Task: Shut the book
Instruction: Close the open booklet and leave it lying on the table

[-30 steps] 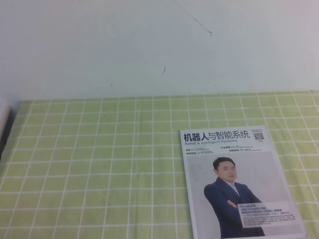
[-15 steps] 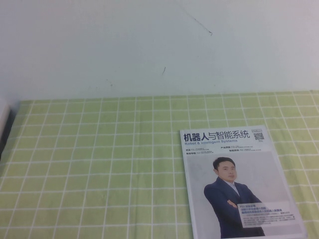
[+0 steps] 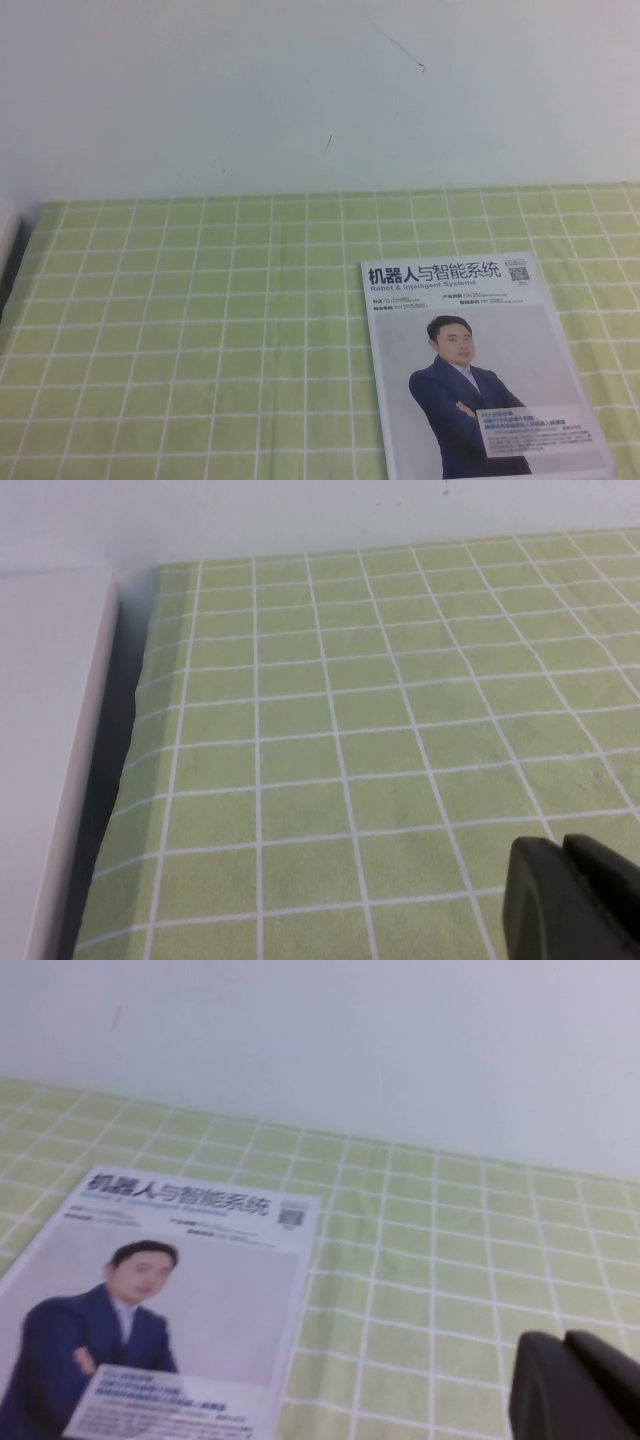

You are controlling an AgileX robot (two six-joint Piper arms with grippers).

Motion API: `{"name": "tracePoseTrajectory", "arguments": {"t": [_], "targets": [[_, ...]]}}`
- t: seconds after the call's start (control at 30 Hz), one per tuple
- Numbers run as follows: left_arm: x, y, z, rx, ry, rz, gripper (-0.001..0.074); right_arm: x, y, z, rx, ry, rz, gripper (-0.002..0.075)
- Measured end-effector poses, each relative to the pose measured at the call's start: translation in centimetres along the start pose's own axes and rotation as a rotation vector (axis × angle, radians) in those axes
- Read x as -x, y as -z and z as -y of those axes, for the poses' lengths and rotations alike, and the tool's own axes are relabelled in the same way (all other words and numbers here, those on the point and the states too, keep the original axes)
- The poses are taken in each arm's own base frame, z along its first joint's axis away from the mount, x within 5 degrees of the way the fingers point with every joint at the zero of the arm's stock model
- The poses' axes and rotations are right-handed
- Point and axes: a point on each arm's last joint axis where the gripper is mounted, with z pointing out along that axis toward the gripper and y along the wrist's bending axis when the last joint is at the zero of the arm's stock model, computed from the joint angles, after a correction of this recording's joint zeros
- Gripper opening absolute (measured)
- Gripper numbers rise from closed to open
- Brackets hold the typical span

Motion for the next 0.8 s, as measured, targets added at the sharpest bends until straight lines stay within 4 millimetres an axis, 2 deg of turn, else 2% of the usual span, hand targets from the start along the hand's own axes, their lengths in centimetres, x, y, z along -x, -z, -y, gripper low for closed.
{"name": "tracePoseTrajectory", "arguments": {"t": [0.23,0.37,0.53,0.8], "targets": [[0.0,0.0,0.0,0.0,0.0,0.0,-0.0004,-2.8,-3.0,0.4,-0.167,-0.004,0.103,-0.0003],[0.0,0.0,0.0,0.0,-0.002,0.0,-0.0004,-5.5,-4.6,0.2,-0.187,0.006,0.113,-0.0003],[0.0,0.0,0.0,0.0,-0.002,0.0,-0.0004,-7.3,-4.9,0.1,-0.181,-0.016,-0.039,-0.0003],[0.0,0.0,0.0,0.0,-0.002,0.0,-0.0003,-7.5,-4.9,0.1,-0.182,-0.105,-0.063,-0.0003]]}}
